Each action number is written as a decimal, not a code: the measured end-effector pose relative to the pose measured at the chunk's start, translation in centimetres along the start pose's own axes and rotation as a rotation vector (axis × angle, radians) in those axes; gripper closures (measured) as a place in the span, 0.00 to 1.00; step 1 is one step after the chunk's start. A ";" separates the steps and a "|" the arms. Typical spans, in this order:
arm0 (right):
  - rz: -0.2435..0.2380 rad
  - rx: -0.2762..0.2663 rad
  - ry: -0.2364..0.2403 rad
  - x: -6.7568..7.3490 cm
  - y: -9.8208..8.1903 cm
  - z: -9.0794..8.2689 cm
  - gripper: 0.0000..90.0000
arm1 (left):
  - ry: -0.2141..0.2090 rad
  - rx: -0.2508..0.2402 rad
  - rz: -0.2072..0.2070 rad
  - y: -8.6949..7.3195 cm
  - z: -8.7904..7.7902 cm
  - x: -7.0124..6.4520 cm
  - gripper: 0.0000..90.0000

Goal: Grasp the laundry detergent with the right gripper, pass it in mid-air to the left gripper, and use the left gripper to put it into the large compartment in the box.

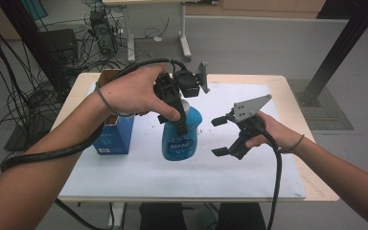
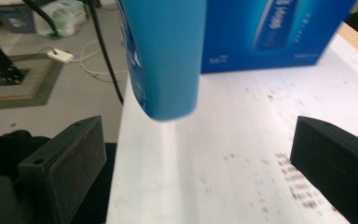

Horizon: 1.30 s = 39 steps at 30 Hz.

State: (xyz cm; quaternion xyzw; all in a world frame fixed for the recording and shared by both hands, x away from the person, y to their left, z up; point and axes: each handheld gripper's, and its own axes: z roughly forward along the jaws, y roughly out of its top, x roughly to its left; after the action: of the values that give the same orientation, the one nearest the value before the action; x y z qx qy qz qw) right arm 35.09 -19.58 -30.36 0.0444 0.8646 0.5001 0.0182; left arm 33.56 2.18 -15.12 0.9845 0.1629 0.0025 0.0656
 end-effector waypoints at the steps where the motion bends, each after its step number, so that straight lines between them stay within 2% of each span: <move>1: 0.001 0.013 -0.007 0.0 -0.1 -0.2 0.04 | 0.001 -0.003 -0.007 0.0 0.0 0.0 0.42; 4: 0.009 0.034 -0.020 -0.2 -0.5 -0.5 0.04 | -0.001 0.001 -0.012 -0.2 0.0 0.1 0.42; 7: 0.019 0.120 -0.066 -0.5 -1.5 -1.2 0.04 | -0.003 0.000 -0.026 -0.3 -0.1 0.4 0.42; 8: 0.019 0.120 -0.066 -0.5 -1.5 -1.2 0.04 | 0.001 0.004 -0.032 -0.3 -0.2 0.4 0.42; 9: 0.033 0.152 -0.076 -0.6 -1.9 -1.5 0.04 | 0.005 0.003 -0.037 -0.4 -0.2 0.5 0.42; 11: 0.037 0.165 -0.082 -0.6 -2.1 -1.6 0.04 | 0.006 0.004 -0.049 -0.5 -0.3 0.6 0.42; 14: 0.065 0.240 -0.115 -1.0 -3.0 -2.2 0.04 | 0.013 0.005 -0.071 -0.7 -0.5 1.0 0.42; 15: 0.065 0.240 -0.115 -1.0 -3.0 -2.2 0.04 | 0.013 0.005 -0.071 -0.7 -0.5 1.0 0.42; 19: 0.084 0.321 -0.148 -1.2 -3.7 -2.8 0.05 | 0.017 0.004 -0.095 -0.8 -0.8 1.3 0.42; 21: 0.101 0.362 -0.156 -1.3 -3.9 -3.1 0.05 | 0.016 0.002 -0.113 -0.9 -1.0 1.5 0.42; 23: 0.113 0.426 -0.166 -1.4 -4.0 -3.3 0.05 | 0.020 0.006 -0.132 -1.0 -1.2 1.8 0.42; 24: 0.113 0.426 -0.166 -1.4 -4.0 -3.3 0.05 | 0.022 0.006 -0.140 -1.0 -1.3 1.9 0.42; 25: 0.115 0.463 -0.177 -1.4 -4.1 -3.3 0.05 | 0.029 0.010 -0.160 -1.1 -1.5 2.2 0.42; 27: 0.116 0.482 -0.184 -1.5 -4.2 -3.4 0.05 | 0.035 0.011 -0.170 -1.2 -1.6 2.3 0.42; 28: 0.130 0.524 -0.196 -1.5 -4.3 -3.4 0.05 | 0.041 0.013 -0.188 -1.3 -1.9 2.5 0.42; 29: 0.135 0.538 -0.199 -1.6 -4.4 -3.5 0.05 | 0.041 0.013 -0.188 -1.3 -1.9 2.5 0.42; 31: 0.142 0.563 -0.199 -1.6 -4.5 -3.5 0.05 | 0.043 0.010 -0.225 -1.7 -2.4 2.9 0.42; 32: 0.142 0.563 -0.199 -1.6 -4.5 -3.5 0.05 | 0.043 0.010 -0.225 -1.7 -2.4 2.9 0.42; 33: 0.148 0.593 -0.200 -1.6 -4.5 -3.5 0.05 | 0.044 0.011 -0.233 -1.8 -2.5 3.0 0.42; 34: 0.153 0.600 -0.201 -1.6 -4.5 -3.5 0.05 | 0.054 0.014 -0.255 -1.9 -2.8 3.1 0.42; 35: 0.155 0.611 -0.196 -1.6 -4.6 -3.6 0.06 | 0.054 0.014 -0.255 -1.9 -2.8 3.1 0.42; 36: 0.155 0.618 -0.194 -1.6 -4.6 -3.6 0.06 | 0.064 0.016 -0.283 -2.1 -3.3 3.3 0.42; 37: 0.155 0.618 -0.194 -1.6 -4.6 -3.6 0.06 | 0.064 0.016 -0.283 -2.1 -3.3 3.3 0.42; 39: 0.167 0.642 -0.199 -1.6 -4.6 -3.6 0.05 | 0.076 0.016 -0.315 -2.3 -4.0 3.7 0.42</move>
State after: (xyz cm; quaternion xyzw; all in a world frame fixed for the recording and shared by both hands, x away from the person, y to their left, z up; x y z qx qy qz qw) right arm 36.15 -25.09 -32.59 0.1671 0.9652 0.1955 0.0464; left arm 36.19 6.02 -11.52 0.9464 0.3176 0.0281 0.0510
